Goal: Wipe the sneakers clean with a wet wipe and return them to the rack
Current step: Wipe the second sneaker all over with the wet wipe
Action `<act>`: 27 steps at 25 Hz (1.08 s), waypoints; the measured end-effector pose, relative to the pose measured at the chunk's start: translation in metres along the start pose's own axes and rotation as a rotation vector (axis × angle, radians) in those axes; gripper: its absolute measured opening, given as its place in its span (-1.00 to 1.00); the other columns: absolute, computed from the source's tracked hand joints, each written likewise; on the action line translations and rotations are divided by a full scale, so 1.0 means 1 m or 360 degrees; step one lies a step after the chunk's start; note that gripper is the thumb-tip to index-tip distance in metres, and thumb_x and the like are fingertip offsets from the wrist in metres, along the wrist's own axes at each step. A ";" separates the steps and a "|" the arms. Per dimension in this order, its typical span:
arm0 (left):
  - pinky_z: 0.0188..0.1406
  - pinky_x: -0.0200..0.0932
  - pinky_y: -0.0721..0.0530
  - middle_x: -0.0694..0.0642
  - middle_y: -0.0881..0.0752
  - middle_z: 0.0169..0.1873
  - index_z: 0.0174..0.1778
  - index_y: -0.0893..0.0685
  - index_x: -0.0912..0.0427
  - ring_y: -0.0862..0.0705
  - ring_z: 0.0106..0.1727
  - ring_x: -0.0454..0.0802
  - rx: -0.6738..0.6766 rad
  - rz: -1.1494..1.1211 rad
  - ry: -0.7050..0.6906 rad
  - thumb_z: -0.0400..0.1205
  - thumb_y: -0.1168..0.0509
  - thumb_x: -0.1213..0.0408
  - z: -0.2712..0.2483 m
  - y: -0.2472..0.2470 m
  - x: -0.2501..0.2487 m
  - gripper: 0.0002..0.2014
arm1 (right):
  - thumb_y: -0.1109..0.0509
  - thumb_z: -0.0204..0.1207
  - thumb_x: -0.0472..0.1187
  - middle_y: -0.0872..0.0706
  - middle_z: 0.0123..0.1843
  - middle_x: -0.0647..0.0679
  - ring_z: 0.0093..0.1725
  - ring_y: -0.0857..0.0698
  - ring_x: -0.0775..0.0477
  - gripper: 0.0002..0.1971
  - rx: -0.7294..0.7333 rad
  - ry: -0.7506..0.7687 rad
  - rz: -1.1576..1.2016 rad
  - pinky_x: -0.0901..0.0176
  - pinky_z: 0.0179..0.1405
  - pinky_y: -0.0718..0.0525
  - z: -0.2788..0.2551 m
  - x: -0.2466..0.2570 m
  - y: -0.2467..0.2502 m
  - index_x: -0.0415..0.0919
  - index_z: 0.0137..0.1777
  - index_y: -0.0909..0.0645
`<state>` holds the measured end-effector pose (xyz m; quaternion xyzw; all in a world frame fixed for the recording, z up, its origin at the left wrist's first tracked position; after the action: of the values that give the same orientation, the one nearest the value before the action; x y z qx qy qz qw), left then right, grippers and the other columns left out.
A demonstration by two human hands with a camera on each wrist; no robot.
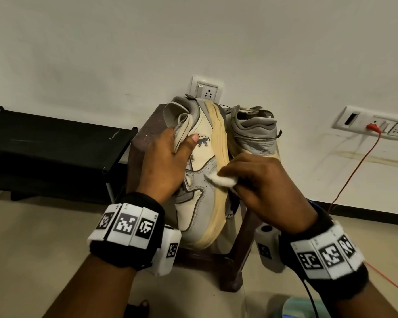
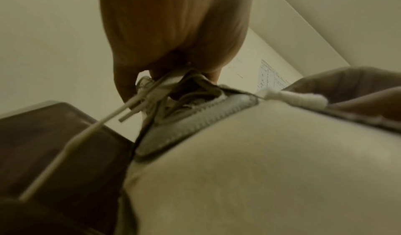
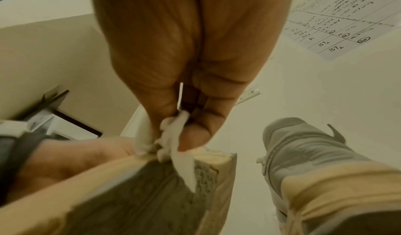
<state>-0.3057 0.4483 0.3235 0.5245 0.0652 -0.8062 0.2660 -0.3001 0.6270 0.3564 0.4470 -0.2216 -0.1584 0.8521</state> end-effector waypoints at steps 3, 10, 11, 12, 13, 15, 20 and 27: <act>-0.04 0.14 -0.76 -0.05 -0.78 -0.11 0.11 -0.66 0.05 -0.76 -0.06 -0.11 -0.0012 0.0131 -0.0042 0.60 -0.23 -0.17 0.002 0.001 0.002 -0.61 | -0.41 0.46 -0.27 -0.75 -0.07 -0.02 -0.11 -0.70 0.06 -0.78 0.0085 0.0108 -0.0039 0.24 -0.15 -0.68 -0.003 0.015 -0.002 -0.17 0.08 -0.77; -0.08 0.13 -0.75 -0.02 -0.78 -0.11 0.11 -0.66 0.02 -0.75 -0.06 -0.03 0.0025 0.0265 -0.0132 0.53 -0.12 -0.31 -0.005 -0.005 -0.006 -0.48 | -0.48 0.43 -0.31 -0.72 -0.11 -0.13 -0.19 -0.70 -0.13 -0.81 -0.0101 0.0120 -0.0337 -0.10 -0.26 -0.71 0.036 0.027 -0.002 -0.25 0.04 -0.75; -0.08 0.14 -0.75 -0.02 -0.78 -0.12 0.10 -0.66 0.03 -0.75 -0.06 -0.02 0.0007 0.0255 -0.0126 0.52 -0.11 -0.32 -0.004 -0.002 -0.005 -0.47 | -0.47 0.43 -0.32 -0.72 -0.10 -0.12 -0.17 -0.70 -0.13 -0.82 0.0043 0.0204 -0.0318 -0.10 -0.25 -0.70 0.034 0.032 -0.004 -0.23 0.03 -0.75; -0.08 0.14 -0.75 -0.01 -0.78 -0.13 0.08 -0.66 0.03 -0.75 -0.07 -0.01 -0.0017 0.0264 -0.0118 0.52 -0.11 -0.32 -0.003 0.000 -0.003 -0.47 | -0.46 0.43 -0.34 -0.71 -0.08 -0.10 -0.14 -0.70 -0.11 -0.81 0.0195 0.0277 -0.0299 -0.10 -0.23 -0.69 0.027 0.038 -0.005 -0.21 0.03 -0.75; -0.10 0.14 -0.75 -0.01 -0.78 -0.15 0.06 -0.66 0.04 -0.75 -0.09 0.00 -0.0035 0.0268 -0.0104 0.52 -0.12 -0.31 -0.001 0.002 -0.002 -0.49 | -0.46 0.43 -0.35 -0.71 -0.06 -0.08 -0.10 -0.70 -0.09 -0.80 0.0344 0.0324 -0.0301 -0.08 -0.20 -0.70 0.017 0.044 -0.008 -0.18 0.04 -0.75; -0.12 0.13 -0.75 -0.01 -0.79 -0.16 0.04 -0.66 0.04 -0.77 -0.11 -0.01 -0.0056 0.0197 -0.0074 0.55 -0.16 -0.28 0.001 0.005 0.001 -0.53 | -0.46 0.43 -0.35 -0.70 -0.02 -0.04 -0.06 -0.69 -0.04 -0.76 0.0511 0.0366 -0.0312 -0.03 -0.17 -0.72 -0.001 0.055 -0.012 -0.15 0.08 -0.73; -0.08 -0.21 -0.76 -0.06 -0.80 -0.15 0.11 -0.69 0.16 -0.77 -0.11 -0.25 0.0017 -0.0225 0.0010 0.66 -0.31 0.08 -0.001 0.003 -0.003 -0.76 | -0.41 0.49 -0.23 -0.74 -0.09 -0.11 -0.16 -0.71 -0.07 -0.82 -0.0060 0.0154 -0.0291 0.00 -0.22 -0.73 0.020 0.042 0.008 -0.22 0.04 -0.76; -0.13 -0.32 -0.72 -0.06 -0.79 -0.13 0.06 -0.70 0.05 -0.77 -0.11 -0.27 -0.0138 -0.0271 -0.0032 0.65 -0.31 0.08 0.004 0.022 0.004 -0.83 | -0.48 0.40 -0.36 -0.76 -0.03 -0.08 -0.07 -0.72 -0.04 -0.77 0.0110 0.0201 -0.0238 0.05 -0.14 -0.74 0.008 0.044 0.011 -0.18 0.04 -0.77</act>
<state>-0.2989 0.4268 0.3258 0.4970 0.1417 -0.8275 0.2194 -0.2663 0.6072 0.3794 0.5006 -0.1388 -0.1851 0.8342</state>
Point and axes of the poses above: each hand's wrist, its own z-axis towards the middle knuckle, its own y-axis out of the back of the hand, x = y × z, the point moved 6 cm from there along z, towards the middle knuckle
